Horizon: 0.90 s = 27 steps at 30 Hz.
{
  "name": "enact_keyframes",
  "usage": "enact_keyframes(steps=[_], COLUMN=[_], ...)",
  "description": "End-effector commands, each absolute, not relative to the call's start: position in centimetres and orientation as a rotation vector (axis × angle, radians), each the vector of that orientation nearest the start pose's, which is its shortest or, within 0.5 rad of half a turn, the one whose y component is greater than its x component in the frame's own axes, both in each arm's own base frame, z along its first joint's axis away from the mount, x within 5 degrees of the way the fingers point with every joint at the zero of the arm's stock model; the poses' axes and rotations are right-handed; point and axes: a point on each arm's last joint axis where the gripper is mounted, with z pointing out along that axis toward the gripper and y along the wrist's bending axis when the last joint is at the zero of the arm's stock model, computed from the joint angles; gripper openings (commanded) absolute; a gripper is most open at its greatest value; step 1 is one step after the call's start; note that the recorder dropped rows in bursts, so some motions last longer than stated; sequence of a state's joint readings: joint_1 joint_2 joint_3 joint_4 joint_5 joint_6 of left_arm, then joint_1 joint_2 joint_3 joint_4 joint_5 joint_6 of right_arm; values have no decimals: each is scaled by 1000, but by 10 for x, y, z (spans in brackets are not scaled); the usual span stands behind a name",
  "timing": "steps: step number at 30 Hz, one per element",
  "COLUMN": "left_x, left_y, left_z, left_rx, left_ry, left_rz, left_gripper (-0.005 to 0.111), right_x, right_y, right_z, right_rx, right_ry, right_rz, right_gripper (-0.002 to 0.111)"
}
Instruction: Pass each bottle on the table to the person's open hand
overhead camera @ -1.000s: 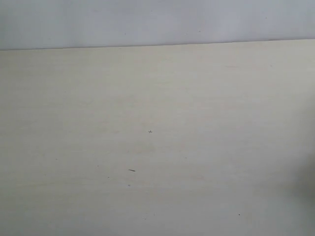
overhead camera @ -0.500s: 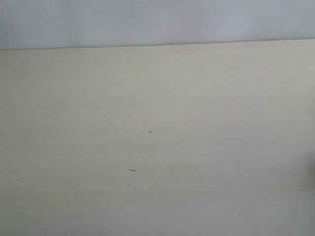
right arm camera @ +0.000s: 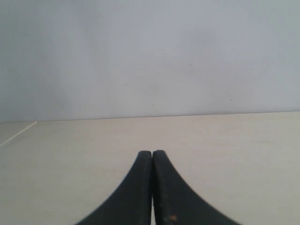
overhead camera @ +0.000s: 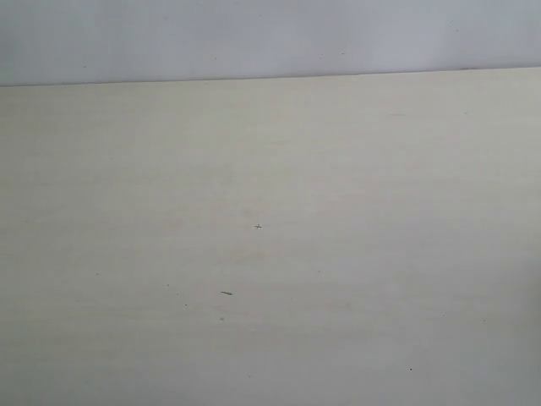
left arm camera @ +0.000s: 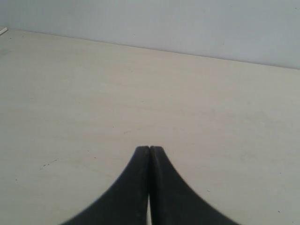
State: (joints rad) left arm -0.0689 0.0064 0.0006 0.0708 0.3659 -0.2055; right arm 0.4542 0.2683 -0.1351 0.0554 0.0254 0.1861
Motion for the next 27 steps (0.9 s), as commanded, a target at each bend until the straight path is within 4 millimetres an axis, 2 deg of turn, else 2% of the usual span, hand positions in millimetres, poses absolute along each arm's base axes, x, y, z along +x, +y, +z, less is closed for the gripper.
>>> enact_keyframes(steps=[1, 18, 22, 27], left_x=[53, 53, 53, 53], left_y=[-1, -1, -1, -1], left_z=[181, 181, 181, 181], left_rx=[-88, -88, -88, -88], left_ry=[1845, 1845, 1845, 1845], left_rz=[-118, -118, -118, -118], left_gripper=[0, 0, 0, 0], right_x=[72, 72, 72, 71], right_y=[35, 35, 34, 20], right_z=[239, 239, 240, 241], right_rx=[-182, -183, -337, -222], right_ry=[1650, 1650, 1605, 1601], right_rz=[526, 524, 353, 203], right_gripper=[0, 0, 0, 0])
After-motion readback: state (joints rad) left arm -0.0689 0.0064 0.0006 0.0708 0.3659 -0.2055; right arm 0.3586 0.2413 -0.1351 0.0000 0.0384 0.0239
